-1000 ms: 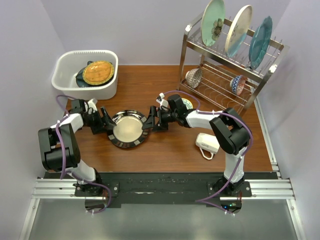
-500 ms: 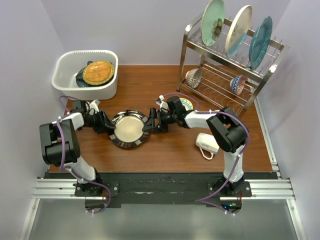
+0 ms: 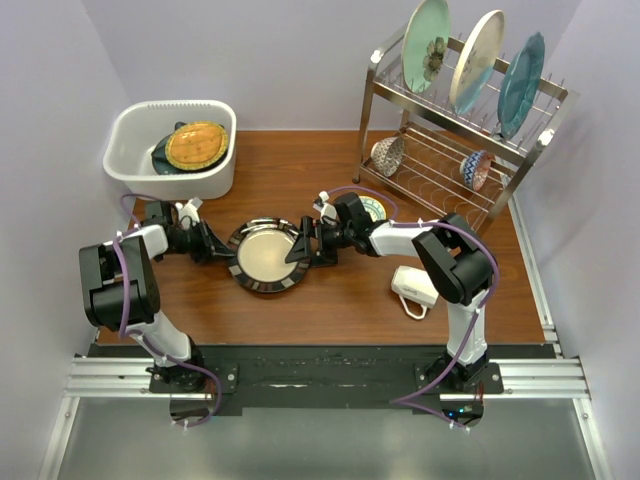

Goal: Place the plates into the plastic bin on the countertop
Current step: Pick up the plate at the center of the board.

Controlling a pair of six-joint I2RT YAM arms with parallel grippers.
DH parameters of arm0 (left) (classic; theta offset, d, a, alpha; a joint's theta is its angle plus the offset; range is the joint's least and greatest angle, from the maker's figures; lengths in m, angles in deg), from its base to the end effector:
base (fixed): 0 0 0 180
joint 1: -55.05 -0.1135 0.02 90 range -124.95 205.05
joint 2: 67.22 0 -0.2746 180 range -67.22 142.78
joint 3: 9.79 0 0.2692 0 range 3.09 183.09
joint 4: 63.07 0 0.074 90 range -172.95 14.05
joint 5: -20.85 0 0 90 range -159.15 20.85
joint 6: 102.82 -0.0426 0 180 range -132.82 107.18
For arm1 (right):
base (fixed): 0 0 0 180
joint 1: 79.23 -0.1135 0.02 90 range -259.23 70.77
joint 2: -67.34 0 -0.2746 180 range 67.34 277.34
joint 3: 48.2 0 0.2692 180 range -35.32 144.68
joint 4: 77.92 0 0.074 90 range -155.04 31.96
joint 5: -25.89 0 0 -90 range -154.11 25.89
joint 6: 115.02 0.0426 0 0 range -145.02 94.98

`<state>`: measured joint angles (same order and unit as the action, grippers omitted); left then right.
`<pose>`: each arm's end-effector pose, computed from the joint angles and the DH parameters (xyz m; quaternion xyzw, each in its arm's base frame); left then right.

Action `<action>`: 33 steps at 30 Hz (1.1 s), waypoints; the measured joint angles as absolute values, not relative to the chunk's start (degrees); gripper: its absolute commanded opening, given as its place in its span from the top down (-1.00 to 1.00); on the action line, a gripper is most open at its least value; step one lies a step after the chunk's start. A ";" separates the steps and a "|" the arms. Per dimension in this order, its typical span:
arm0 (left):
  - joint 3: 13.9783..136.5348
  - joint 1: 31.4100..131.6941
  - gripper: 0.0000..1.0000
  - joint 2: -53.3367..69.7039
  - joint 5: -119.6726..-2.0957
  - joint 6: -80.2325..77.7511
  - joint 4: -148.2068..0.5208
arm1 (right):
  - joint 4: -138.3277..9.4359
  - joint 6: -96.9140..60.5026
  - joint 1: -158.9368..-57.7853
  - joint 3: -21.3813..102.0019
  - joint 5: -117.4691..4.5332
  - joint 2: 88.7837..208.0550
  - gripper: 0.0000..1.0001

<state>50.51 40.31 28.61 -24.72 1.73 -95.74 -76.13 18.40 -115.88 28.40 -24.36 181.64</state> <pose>0.3033 0.0490 0.1333 -0.1607 0.8976 -0.3710 0.1757 0.3274 0.2776 0.1313 -0.0946 0.8576 0.4935 0.1094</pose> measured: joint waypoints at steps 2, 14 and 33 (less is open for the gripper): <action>50.48 40.29 1.00 28.41 -24.50 1.81 -95.72 | -76.11 18.40 -115.88 28.40 -24.38 181.64 -0.97; 49.52 40.38 1.00 21.51 -25.03 4.74 -94.93 | -75.78 18.40 -115.94 28.40 -24.52 181.64 -0.97; 53.65 40.40 1.00 16.92 -30.16 5.11 -97.36 | -76.57 18.40 -115.99 28.40 -24.19 181.64 -0.97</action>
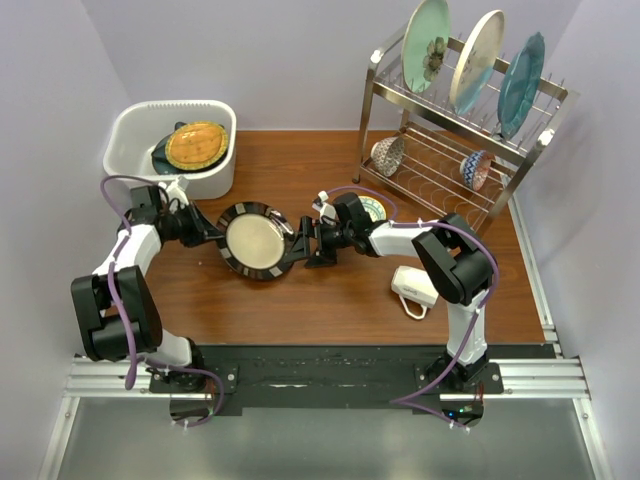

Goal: Place the plates into the plastic bin on the countertop
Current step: Pick up the plate at the center of the board, then place the plate in the plastic bin.

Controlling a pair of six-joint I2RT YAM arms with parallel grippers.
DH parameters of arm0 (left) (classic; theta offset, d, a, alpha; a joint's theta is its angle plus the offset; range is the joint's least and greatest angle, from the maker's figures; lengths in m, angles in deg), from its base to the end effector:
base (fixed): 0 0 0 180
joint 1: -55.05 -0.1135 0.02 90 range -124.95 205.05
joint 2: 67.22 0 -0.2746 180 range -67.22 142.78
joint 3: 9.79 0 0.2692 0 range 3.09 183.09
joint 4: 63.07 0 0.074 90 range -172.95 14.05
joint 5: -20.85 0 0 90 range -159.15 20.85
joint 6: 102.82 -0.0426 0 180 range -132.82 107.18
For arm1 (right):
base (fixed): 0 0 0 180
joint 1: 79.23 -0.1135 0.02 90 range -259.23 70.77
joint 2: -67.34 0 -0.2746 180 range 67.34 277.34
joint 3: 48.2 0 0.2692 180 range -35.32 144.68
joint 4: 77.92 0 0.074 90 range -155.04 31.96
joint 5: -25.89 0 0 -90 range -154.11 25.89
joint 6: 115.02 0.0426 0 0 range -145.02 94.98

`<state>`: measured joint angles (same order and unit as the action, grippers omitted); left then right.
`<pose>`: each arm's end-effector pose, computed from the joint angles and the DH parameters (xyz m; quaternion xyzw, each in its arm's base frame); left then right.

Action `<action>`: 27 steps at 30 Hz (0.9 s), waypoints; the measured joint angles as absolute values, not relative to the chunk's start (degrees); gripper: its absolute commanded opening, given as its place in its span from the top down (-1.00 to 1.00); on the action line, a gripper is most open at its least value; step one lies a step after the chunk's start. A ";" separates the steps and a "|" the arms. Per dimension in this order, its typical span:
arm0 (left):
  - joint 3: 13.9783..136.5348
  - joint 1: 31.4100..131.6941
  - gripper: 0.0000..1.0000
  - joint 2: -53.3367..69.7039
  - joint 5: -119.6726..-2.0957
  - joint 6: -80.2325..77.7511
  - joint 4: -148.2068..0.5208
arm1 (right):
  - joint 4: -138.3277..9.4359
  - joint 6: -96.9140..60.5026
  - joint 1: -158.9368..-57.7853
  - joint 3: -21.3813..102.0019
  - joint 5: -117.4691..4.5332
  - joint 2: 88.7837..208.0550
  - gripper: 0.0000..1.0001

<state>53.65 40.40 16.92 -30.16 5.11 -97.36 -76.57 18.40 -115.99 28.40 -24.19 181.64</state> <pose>0.3021 0.0513 0.2038 -0.1558 0.8911 -0.3263 0.2743 0.3272 0.2785 0.1319 -0.0973 0.8556 0.4961 0.1108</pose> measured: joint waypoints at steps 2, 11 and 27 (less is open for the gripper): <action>54.55 40.40 1.00 16.89 -30.43 5.24 -97.62 | -76.59 18.40 -115.99 28.40 -24.14 181.64 -0.97; 59.23 40.29 1.00 16.87 -30.51 6.36 -98.05 | -76.59 18.40 -115.99 28.40 -24.10 181.64 -0.97; 67.79 40.20 1.00 17.88 -29.11 7.60 -100.15 | -76.59 18.40 -115.99 28.40 -24.10 181.64 -0.97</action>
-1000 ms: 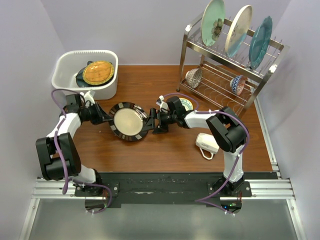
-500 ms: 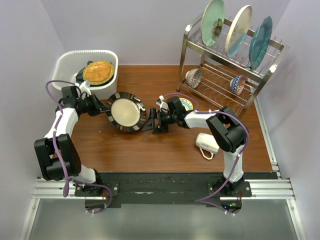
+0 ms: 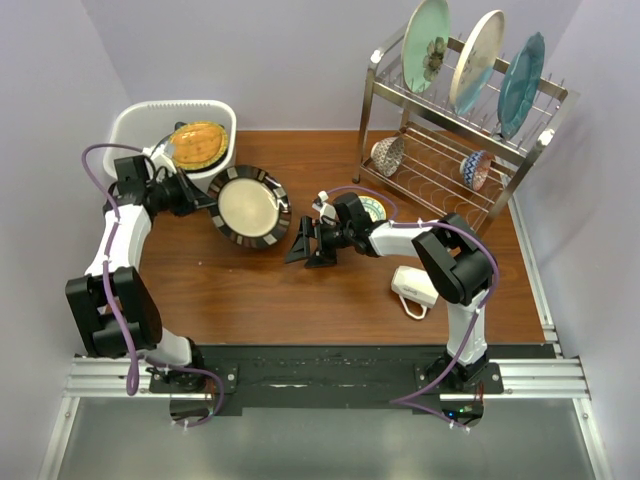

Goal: Place the plates into the plastic bin on the countertop
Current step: Place the plate in the plastic bin.

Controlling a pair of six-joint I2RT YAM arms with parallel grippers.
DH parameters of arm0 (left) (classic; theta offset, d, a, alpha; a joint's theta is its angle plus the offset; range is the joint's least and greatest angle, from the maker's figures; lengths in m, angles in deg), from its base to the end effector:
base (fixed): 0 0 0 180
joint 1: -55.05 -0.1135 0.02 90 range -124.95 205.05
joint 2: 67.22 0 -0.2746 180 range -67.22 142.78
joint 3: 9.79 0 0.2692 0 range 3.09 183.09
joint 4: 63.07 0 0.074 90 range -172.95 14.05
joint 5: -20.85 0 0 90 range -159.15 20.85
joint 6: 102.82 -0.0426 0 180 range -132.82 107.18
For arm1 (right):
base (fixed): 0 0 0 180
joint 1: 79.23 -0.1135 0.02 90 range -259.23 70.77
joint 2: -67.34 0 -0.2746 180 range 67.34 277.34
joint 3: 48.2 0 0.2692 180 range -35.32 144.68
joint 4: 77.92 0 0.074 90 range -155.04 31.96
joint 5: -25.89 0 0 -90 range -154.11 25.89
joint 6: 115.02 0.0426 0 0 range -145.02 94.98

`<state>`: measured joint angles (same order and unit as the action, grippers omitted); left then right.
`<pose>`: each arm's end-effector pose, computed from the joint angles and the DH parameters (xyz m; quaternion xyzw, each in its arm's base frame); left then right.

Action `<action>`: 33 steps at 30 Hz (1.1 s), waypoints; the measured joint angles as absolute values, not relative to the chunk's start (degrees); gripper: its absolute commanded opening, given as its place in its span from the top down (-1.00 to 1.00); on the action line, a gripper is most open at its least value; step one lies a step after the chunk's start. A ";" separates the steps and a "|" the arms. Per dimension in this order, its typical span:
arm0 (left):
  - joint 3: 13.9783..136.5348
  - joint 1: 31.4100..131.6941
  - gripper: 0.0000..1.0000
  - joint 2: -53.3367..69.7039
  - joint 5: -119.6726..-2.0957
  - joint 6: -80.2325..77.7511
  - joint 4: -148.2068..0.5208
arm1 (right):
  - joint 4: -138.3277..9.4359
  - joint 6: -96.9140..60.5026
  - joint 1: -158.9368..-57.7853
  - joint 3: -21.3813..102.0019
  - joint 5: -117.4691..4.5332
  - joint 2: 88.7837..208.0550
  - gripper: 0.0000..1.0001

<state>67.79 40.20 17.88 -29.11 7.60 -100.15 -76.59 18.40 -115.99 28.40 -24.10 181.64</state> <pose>0.3350 0.0605 0.2770 -0.1367 0.8661 -0.3331 0.3468 0.3272 0.2786 0.1320 -0.0977 0.8553 0.4966 0.1104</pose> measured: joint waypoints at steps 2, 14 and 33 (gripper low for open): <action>68.80 40.18 1.00 18.29 -29.05 7.76 -100.37 | -76.59 18.40 -115.99 28.40 -24.10 181.64 -0.97; 73.91 40.18 1.00 20.94 -29.05 11.04 -99.76 | -76.61 18.40 -115.99 28.40 -24.10 181.64 -0.97; 78.18 39.92 1.00 25.16 -30.03 19.30 -92.39 | -76.59 18.38 -115.99 28.40 -24.08 181.64 -0.97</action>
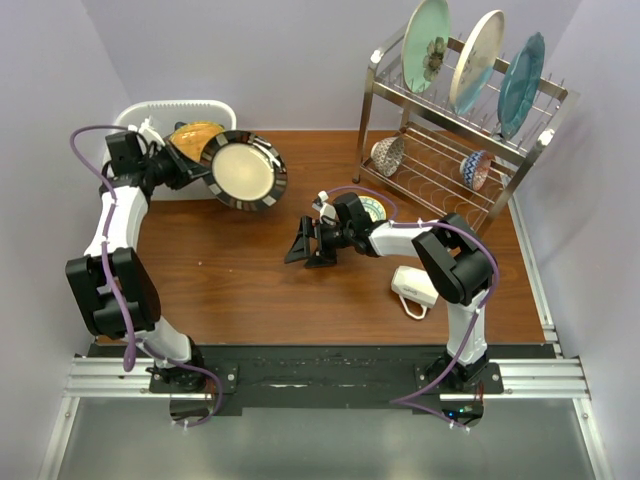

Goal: Place the plates into the plastic bin on the countertop
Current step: Place the plate in the plastic bin.

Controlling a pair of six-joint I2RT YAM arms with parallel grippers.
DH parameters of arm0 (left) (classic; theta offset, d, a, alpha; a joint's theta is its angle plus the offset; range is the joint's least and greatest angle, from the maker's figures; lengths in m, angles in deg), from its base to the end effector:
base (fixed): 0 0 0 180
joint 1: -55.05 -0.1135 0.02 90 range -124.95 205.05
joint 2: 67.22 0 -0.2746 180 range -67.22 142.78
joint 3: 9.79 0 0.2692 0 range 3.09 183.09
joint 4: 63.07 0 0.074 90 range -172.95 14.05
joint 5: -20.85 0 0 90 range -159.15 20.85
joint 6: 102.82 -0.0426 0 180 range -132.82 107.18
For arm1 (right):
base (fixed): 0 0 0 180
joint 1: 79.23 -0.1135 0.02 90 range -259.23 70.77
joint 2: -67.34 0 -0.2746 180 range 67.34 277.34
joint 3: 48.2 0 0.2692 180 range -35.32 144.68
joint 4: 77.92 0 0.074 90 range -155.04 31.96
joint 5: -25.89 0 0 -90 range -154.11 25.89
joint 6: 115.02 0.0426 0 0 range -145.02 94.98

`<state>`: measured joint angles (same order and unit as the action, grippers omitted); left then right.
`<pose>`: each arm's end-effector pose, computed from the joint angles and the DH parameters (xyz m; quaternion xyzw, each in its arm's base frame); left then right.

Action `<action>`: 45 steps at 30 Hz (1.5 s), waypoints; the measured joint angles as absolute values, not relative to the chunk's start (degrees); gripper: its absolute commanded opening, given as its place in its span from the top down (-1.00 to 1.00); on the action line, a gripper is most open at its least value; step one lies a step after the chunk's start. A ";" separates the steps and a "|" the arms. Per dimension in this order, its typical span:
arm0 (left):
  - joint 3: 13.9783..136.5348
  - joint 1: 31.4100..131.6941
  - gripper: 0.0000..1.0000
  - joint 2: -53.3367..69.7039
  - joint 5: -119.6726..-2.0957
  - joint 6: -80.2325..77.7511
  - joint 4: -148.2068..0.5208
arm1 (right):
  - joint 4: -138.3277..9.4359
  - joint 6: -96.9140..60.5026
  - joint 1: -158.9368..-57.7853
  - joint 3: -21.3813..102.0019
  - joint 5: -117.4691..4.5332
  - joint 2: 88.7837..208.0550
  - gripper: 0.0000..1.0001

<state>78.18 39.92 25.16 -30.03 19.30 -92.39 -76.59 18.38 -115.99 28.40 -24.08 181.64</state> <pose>0.3824 0.0755 0.3077 -0.1884 0.8246 -0.3576 0.3959 0.3272 0.2786 0.1320 -0.0979 0.8553 0.4967 0.1104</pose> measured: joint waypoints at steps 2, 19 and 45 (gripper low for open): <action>78.53 39.72 1.00 25.22 -30.08 19.74 -91.69 | -76.59 18.38 -115.99 28.40 -24.08 181.64 -0.97; 78.75 35.44 1.00 26.69 -31.21 24.59 -87.00 | -66.69 11.21 -116.10 30.89 -30.42 179.04 -0.97; 69.83 27.79 1.00 26.60 -31.19 36.74 -69.60 | -44.79 -0.18 -121.39 38.08 -59.16 169.62 -0.97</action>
